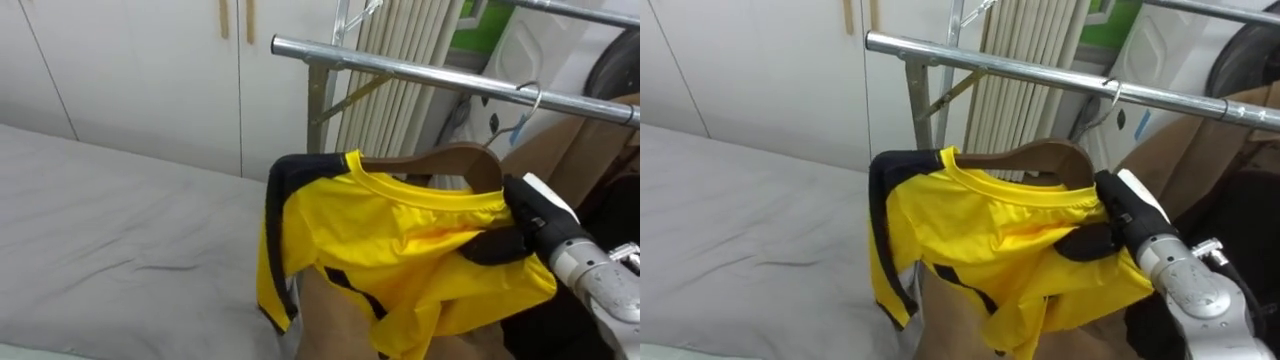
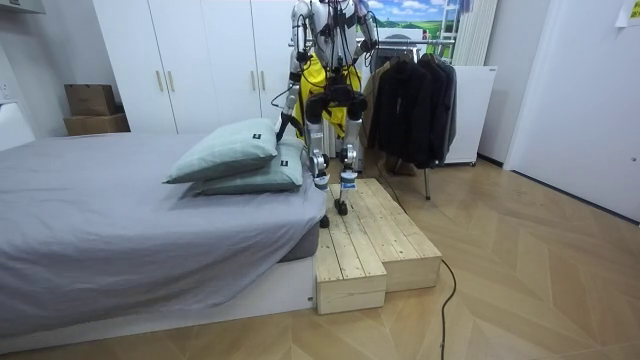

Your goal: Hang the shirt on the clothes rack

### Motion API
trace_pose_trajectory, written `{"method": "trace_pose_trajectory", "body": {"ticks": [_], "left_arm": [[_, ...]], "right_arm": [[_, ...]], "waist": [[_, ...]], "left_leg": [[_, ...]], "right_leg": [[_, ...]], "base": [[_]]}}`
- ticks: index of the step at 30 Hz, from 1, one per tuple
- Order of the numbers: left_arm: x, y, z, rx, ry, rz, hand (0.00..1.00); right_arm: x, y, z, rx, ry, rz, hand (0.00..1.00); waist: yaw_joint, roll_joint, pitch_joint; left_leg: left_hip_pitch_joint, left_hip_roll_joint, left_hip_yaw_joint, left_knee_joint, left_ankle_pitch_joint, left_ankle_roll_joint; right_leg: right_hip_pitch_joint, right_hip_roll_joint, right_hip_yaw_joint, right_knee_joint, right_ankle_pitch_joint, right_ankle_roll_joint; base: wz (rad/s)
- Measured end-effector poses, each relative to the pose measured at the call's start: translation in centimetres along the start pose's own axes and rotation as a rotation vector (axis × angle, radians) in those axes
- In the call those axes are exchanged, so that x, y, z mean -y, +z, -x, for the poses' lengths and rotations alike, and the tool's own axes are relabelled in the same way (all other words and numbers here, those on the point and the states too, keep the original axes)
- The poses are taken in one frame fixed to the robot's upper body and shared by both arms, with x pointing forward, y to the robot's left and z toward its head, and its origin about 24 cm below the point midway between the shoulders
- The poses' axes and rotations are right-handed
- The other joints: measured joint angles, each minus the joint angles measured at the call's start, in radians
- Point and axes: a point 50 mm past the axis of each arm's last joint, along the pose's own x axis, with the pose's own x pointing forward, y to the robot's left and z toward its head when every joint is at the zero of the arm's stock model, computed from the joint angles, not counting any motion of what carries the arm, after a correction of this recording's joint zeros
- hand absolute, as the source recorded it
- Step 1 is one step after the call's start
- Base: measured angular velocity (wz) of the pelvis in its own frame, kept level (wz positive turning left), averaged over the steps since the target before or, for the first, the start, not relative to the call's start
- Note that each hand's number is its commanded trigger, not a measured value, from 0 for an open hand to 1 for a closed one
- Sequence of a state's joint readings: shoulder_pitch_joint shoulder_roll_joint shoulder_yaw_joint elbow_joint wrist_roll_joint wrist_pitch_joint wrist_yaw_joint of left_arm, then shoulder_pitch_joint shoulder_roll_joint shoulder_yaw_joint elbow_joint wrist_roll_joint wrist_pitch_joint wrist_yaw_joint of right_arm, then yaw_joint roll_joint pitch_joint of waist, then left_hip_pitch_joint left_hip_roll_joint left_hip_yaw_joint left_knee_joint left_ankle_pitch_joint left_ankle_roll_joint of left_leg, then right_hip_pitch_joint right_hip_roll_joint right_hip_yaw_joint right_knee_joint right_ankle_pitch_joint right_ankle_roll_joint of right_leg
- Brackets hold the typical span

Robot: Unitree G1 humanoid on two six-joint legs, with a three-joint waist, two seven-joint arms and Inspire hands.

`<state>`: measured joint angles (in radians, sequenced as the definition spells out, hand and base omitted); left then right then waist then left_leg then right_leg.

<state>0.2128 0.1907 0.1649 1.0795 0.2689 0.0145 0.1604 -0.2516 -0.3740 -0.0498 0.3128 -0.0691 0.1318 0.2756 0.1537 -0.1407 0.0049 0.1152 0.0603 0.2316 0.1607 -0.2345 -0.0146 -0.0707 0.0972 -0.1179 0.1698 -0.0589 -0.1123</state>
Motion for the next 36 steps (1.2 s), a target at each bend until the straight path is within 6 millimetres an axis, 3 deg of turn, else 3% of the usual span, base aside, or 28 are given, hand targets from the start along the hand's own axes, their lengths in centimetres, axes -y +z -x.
{"method": "trace_pose_trajectory", "body": {"ticks": [12,17,28,32,36], "left_arm": [[-0.2,0.4,0.0,0.027,0.015,0.0,0.0],[-0.1,0.6,0.0,0.036,0.017,0.0,0.0],[-0.3,0.4,0.0,0.026,0.023,0.012,0.0],[-0.7,0.1,-0.1,0.02,0.031,0.006,0.0],[-1.3,0.1,-0.1,0.037,0.044,0.001,0.0]], "right_arm": [[-0.3,-3.3,-0.1,-0.091,0.019,-0.272,1.0],[0.0,-3.5,-1.0,-0.116,0.017,-0.339,1.0],[1.3,-3.5,-2.4,-0.187,0.031,-0.317,1.0],[2.3,-3.6,-2.1,-0.199,0.02,-0.29,1.0],[3.4,-3.0,-2.2,-0.193,0.002,-0.268,1.0]], "waist": [[0.037,0.0,-0.0013],[0.045,-0.001,-0.0017],[0.051,-0.006,-0.0024],[0.07,-0.019,-0.0045],[0.081,-0.039,0.0004]], "left_leg": [[0.001,-0.002,-0.039,0.003,0.002,-0.003],[-0.002,-0.003,-0.046,0.005,0.002,-0.003],[0.008,-0.002,-0.056,0.005,0.002,-0.003],[0.021,-0.001,-0.055,0.003,0.002,-0.003],[0.021,-0.001,-0.054,0.004,0.002,-0.004]], "right_leg": [[0.02,-0.008,-0.034,-0.004,-0.008,-0.002],[0.019,-0.01,-0.038,-0.001,-0.013,-0.001],[0.028,-0.011,-0.05,-0.003,-0.015,-0.003],[0.038,-0.01,-0.049,-0.001,-0.019,-0.004],[0.038,-0.01,-0.048,0.0,-0.019,-0.004]], "base": [[0.09],[0.05],[0.02],[0.0],[0.0]]}}
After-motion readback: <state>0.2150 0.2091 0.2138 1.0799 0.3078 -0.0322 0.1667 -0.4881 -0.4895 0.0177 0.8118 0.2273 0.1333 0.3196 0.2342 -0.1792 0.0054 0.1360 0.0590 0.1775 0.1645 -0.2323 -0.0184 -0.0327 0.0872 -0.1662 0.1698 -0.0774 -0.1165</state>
